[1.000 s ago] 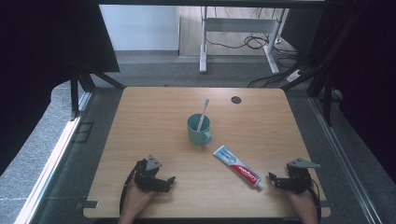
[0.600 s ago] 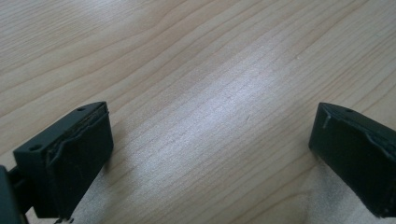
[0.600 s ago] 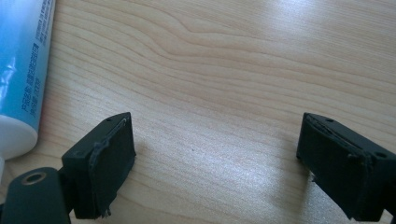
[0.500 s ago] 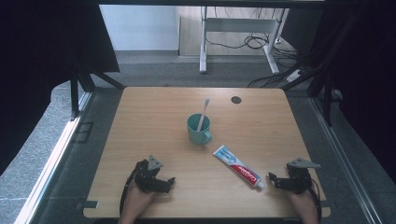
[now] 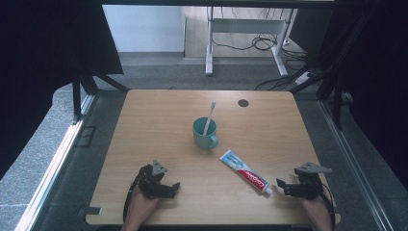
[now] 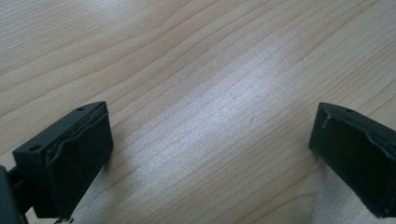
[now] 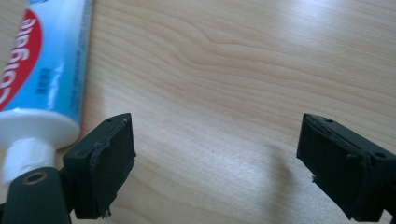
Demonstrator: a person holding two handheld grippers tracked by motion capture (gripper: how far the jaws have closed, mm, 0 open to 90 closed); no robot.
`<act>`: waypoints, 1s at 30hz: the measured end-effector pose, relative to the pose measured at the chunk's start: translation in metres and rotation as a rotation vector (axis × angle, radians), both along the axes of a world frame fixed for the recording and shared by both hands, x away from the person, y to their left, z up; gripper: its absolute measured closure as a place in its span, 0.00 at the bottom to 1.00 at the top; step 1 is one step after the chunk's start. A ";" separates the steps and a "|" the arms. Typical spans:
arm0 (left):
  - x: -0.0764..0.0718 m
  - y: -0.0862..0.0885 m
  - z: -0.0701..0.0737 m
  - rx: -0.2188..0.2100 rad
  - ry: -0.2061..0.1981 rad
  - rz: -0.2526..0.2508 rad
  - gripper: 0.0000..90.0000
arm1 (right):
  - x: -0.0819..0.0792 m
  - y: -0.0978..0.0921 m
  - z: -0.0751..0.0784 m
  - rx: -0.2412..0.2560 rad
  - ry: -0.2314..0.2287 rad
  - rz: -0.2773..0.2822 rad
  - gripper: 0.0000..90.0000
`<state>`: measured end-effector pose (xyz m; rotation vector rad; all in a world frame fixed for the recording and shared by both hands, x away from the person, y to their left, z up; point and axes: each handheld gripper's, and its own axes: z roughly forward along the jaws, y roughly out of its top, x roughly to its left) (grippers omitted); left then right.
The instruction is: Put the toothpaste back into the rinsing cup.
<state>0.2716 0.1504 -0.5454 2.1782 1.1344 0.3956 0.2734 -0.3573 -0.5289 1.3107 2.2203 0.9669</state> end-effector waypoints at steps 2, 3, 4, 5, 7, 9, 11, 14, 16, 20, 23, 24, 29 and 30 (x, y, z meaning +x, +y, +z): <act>0.000 0.000 0.000 0.000 0.000 0.000 0.00 | -0.001 0.001 0.001 -0.004 0.005 0.009 0.13; 0.000 0.000 0.000 0.000 0.000 0.001 0.00 | -0.001 0.001 0.002 -0.010 0.008 0.021 0.13; 0.000 0.000 0.000 0.002 -0.001 -0.001 0.00 | -0.002 0.003 0.004 -0.020 0.025 0.040 0.13; 0.000 0.000 0.000 0.000 0.000 0.002 0.00 | -0.002 0.003 0.005 -0.026 0.033 0.048 0.13; 0.000 0.000 0.000 0.002 -0.002 0.000 0.00 | -0.003 0.004 0.007 -0.035 0.056 0.062 0.12; 0.000 0.000 0.000 0.000 0.000 0.002 0.00 | -0.003 0.005 0.008 -0.040 0.063 0.066 0.12; 0.000 0.000 0.000 0.000 0.000 0.002 0.00 | -0.004 0.006 0.010 -0.031 0.077 0.065 0.12; 0.000 0.000 0.000 0.000 0.000 0.005 0.00 | -0.005 0.009 0.014 -0.026 0.105 0.081 0.14; 0.000 0.000 0.000 0.000 0.000 0.006 0.00 | -0.004 0.011 0.016 -0.036 0.112 0.091 0.14; 0.000 0.000 0.000 0.000 0.000 0.008 0.00 | -0.002 0.018 0.019 -0.080 0.137 0.132 0.14; 0.000 0.000 0.000 0.000 0.000 0.009 0.00 | -0.001 0.024 0.020 -0.096 0.154 0.167 0.14; 0.000 0.000 0.000 0.001 0.000 0.009 0.00 | -0.001 0.025 0.020 -0.097 0.160 0.171 0.14; 0.000 0.000 0.000 0.000 0.000 0.010 0.00 | -0.001 0.030 0.026 -0.087 0.186 0.196 0.14; 0.000 0.001 0.000 0.002 -0.002 0.007 0.00 | -0.001 0.032 0.028 -0.086 0.190 0.204 0.14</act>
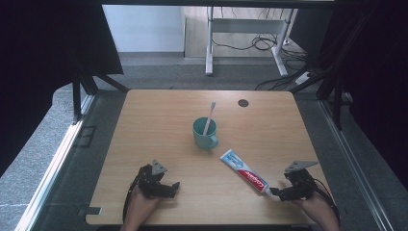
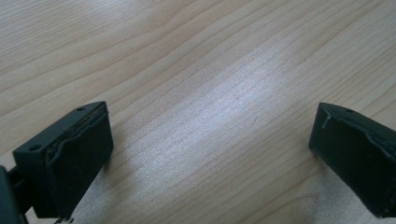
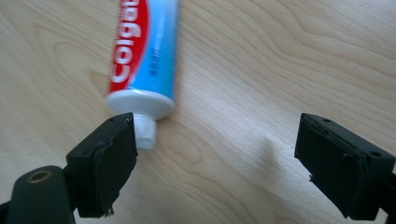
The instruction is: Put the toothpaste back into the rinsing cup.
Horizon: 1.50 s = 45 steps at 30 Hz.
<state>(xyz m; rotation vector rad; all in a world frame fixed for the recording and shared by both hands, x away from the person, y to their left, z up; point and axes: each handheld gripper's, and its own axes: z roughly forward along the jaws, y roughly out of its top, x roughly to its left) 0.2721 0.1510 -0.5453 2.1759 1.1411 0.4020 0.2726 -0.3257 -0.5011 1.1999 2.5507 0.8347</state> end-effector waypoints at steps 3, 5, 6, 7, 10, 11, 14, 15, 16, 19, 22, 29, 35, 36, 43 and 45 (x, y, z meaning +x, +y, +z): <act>0.000 0.000 0.000 -0.002 0.002 0.003 0.00 | -0.001 0.005 0.005 -0.014 0.015 0.025 0.14; 0.000 0.000 0.000 0.000 0.000 0.001 0.00 | -0.001 0.009 0.008 -0.016 0.029 0.040 0.14; 0.000 0.000 0.000 -0.002 0.001 0.003 0.00 | -0.001 0.012 0.009 -0.019 0.035 0.047 0.14; 0.000 0.000 0.000 -0.002 0.002 0.003 0.00 | 0.000 0.014 0.010 -0.023 0.041 0.053 0.14; 0.000 0.000 0.000 -0.003 0.001 0.004 0.00 | 0.003 0.021 0.011 -0.051 0.061 0.080 0.13; 0.000 0.000 0.000 -0.003 0.001 0.004 0.00 | 0.003 0.021 0.011 -0.051 0.061 0.080 0.13; 0.000 0.000 0.000 -0.003 0.001 0.004 0.00 | 0.010 0.030 0.010 -0.092 0.101 0.098 0.11; 0.000 0.000 0.000 -0.003 0.001 0.004 0.00 | 0.011 0.032 0.010 -0.103 0.110 0.105 0.10; 0.000 0.000 0.000 -0.003 0.001 0.004 0.00 | 0.013 0.035 0.009 -0.114 0.117 0.111 0.10; 0.000 0.000 0.000 -0.003 0.001 0.004 0.00 | 0.016 0.042 0.008 -0.135 0.142 0.124 0.10; 0.000 0.000 0.000 -0.003 0.002 0.005 0.00 | 0.021 0.050 0.008 -0.142 0.178 0.117 0.13; 0.000 0.000 0.000 -0.002 0.001 0.003 0.00 | 0.031 0.067 0.008 -0.202 0.231 0.143 0.20; 0.000 0.000 0.000 -0.003 0.002 0.005 0.00 | 0.039 0.080 0.011 -0.242 0.247 0.160 0.25; 0.000 0.000 0.000 -0.002 0.004 0.005 0.00 | 0.041 0.083 0.012 -0.251 0.249 0.162 0.26; 0.000 0.000 0.000 -0.002 0.003 0.005 0.00 | 0.053 0.106 0.012 -0.308 0.283 0.199 0.35; 0.000 0.000 0.000 -0.002 0.004 0.005 0.00 | 0.055 0.109 0.012 -0.313 0.284 0.200 0.35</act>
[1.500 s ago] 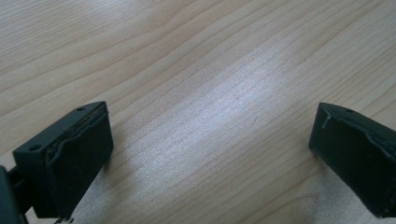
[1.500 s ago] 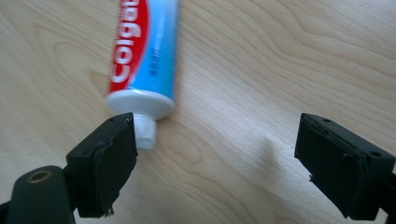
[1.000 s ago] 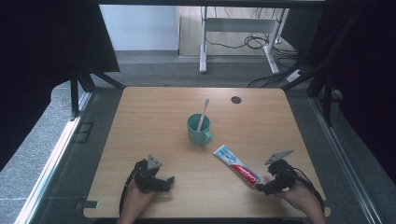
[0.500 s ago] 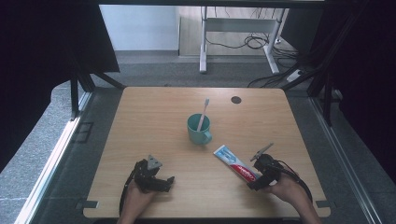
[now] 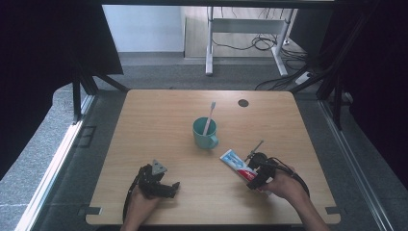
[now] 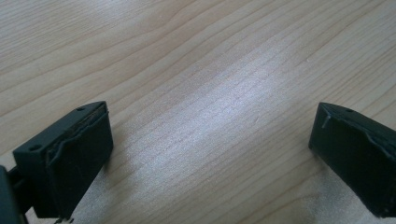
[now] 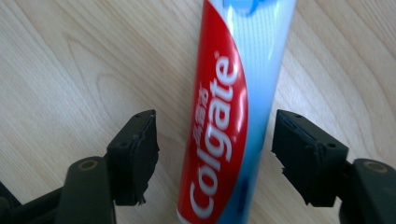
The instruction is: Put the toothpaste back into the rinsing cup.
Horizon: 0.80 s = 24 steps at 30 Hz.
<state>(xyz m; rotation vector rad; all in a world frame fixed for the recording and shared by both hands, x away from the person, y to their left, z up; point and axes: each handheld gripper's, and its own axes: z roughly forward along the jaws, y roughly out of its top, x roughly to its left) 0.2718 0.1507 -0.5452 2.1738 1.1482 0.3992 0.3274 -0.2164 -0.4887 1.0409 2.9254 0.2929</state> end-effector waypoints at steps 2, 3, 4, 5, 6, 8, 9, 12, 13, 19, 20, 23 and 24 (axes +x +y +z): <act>0.000 0.000 0.000 0.000 0.000 0.000 0.00 | 0.003 0.005 0.000 -0.016 0.006 0.006 0.37; 0.000 0.000 0.000 0.000 0.000 0.000 0.00 | 0.007 0.010 -0.001 -0.036 0.012 0.008 0.38; 0.000 0.000 0.000 0.000 0.000 0.000 0.00 | 0.010 0.011 -0.001 -0.045 0.016 0.016 0.38; 0.000 0.000 0.000 0.000 0.000 0.000 0.00 | 0.012 0.013 -0.002 -0.053 0.022 0.013 0.38; 0.000 0.000 0.000 0.000 0.000 0.000 0.00 | 0.014 0.015 -0.002 -0.059 0.028 0.006 0.38; 0.000 0.000 0.000 0.000 0.000 0.000 0.00 | 0.018 0.018 -0.004 -0.072 0.039 -0.001 0.39; 0.000 0.000 0.000 0.000 0.000 0.000 0.00 | 0.020 0.019 -0.004 -0.077 0.045 -0.005 0.39; 0.000 0.000 0.000 0.001 0.000 -0.001 0.00 | 0.026 0.022 -0.006 -0.086 0.055 -0.003 0.41; 0.000 0.000 0.000 0.001 0.000 -0.001 0.00 | 0.027 0.024 -0.006 -0.085 0.059 -0.015 0.41; 0.000 0.000 0.000 0.002 -0.001 -0.003 0.00 | 0.035 0.031 -0.009 -0.120 0.060 -0.017 0.47; 0.000 0.000 0.000 0.002 -0.001 -0.003 0.00 | 0.035 0.031 -0.009 -0.120 0.060 -0.017 0.47; 0.000 0.000 0.000 0.003 -0.001 -0.004 0.00 | 0.037 0.034 -0.012 -0.117 0.086 -0.061 0.52; 0.000 0.000 0.000 0.003 -0.001 -0.004 0.00 | 0.038 0.033 -0.013 -0.118 0.084 -0.051 0.53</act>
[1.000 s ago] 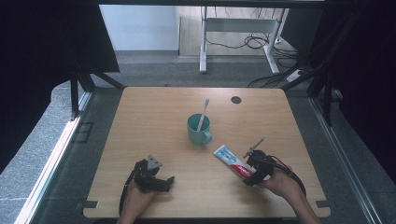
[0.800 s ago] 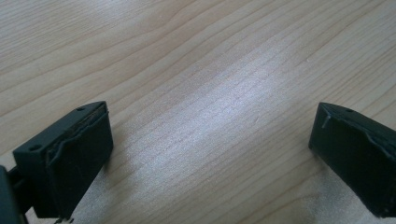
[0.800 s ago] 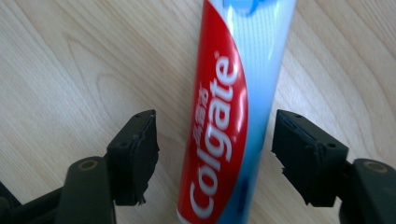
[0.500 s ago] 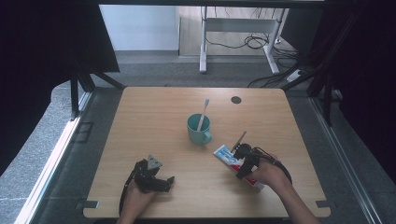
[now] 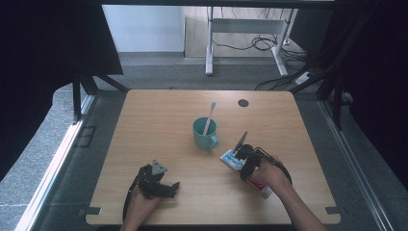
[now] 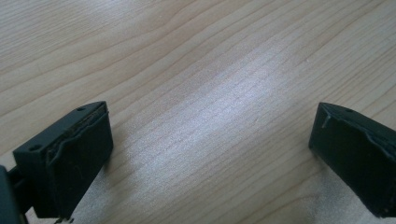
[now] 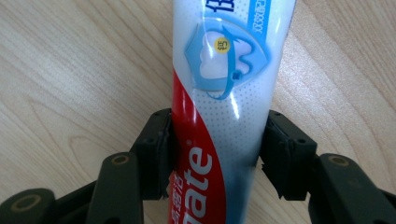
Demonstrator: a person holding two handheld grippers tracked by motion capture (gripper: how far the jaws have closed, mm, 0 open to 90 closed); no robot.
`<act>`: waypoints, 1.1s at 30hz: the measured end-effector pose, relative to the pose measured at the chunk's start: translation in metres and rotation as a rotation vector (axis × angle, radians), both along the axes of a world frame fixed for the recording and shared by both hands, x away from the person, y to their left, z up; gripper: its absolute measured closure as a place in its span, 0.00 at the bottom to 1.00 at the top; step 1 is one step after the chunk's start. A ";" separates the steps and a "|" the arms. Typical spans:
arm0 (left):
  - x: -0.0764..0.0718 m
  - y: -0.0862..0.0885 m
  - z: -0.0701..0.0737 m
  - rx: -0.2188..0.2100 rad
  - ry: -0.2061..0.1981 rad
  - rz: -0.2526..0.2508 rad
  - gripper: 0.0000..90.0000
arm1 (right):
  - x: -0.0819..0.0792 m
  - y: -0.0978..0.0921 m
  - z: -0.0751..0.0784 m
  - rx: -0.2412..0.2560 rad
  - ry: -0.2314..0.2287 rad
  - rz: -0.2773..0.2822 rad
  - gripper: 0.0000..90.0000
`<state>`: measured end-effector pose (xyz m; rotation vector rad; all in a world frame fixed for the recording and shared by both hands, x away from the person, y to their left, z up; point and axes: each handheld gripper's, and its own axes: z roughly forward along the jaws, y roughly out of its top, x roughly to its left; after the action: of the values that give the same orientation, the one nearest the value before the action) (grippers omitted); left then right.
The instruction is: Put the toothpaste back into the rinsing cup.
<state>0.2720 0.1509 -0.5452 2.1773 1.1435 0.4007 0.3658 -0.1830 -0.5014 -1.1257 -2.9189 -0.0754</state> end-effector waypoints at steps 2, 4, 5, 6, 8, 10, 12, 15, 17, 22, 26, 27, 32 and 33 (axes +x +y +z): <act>0.000 0.000 0.000 0.000 0.000 0.001 0.00 | -0.001 0.001 0.000 0.000 0.002 -0.013 0.54; 0.000 0.000 0.000 -0.002 0.001 0.003 0.00 | 0.000 -0.001 0.002 0.006 0.001 -0.027 0.62; 0.000 0.000 0.000 -0.002 0.001 0.003 0.00 | 0.000 -0.002 0.003 0.013 0.004 -0.045 0.66; 0.000 0.000 0.000 -0.002 0.001 0.003 0.00 | 0.000 -0.004 0.004 0.022 0.006 -0.045 0.70; 0.000 0.000 0.000 -0.002 0.001 0.003 0.00 | 0.000 -0.005 0.006 0.034 0.006 -0.040 0.73; 0.000 0.000 0.000 -0.002 0.001 0.003 0.00 | 0.000 -0.009 0.008 0.054 0.004 -0.032 0.77; 0.000 0.000 0.000 -0.002 0.002 0.003 0.00 | -0.001 -0.012 0.009 0.082 -0.002 -0.031 0.80; 0.000 0.000 0.000 -0.002 0.002 0.003 0.00 | -0.003 -0.015 0.010 0.098 -0.009 -0.028 0.81; 0.000 0.000 0.000 -0.002 0.001 0.003 0.00 | -0.003 -0.015 0.010 0.102 -0.010 -0.029 0.81; 0.000 0.000 0.000 -0.002 0.001 0.003 0.00 | -0.007 -0.018 0.011 0.119 -0.032 -0.020 0.81; 0.000 0.000 0.000 -0.002 0.001 0.003 0.00 | -0.008 -0.020 0.014 0.128 -0.043 -0.018 0.81; 0.000 0.000 0.000 -0.002 0.002 0.003 0.00 | -0.009 -0.022 0.017 0.139 -0.054 -0.021 0.81; 0.000 0.000 0.000 -0.002 0.001 0.003 0.00 | -0.011 -0.026 0.023 0.176 -0.079 -0.033 0.81; 0.000 0.000 0.000 -0.002 0.001 0.003 0.00 | -0.011 -0.028 0.025 0.185 -0.088 -0.027 0.81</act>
<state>0.2717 0.1507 -0.5452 2.1745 1.1478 0.3994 0.3550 -0.2105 -0.4768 -1.1600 -2.8970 -0.3964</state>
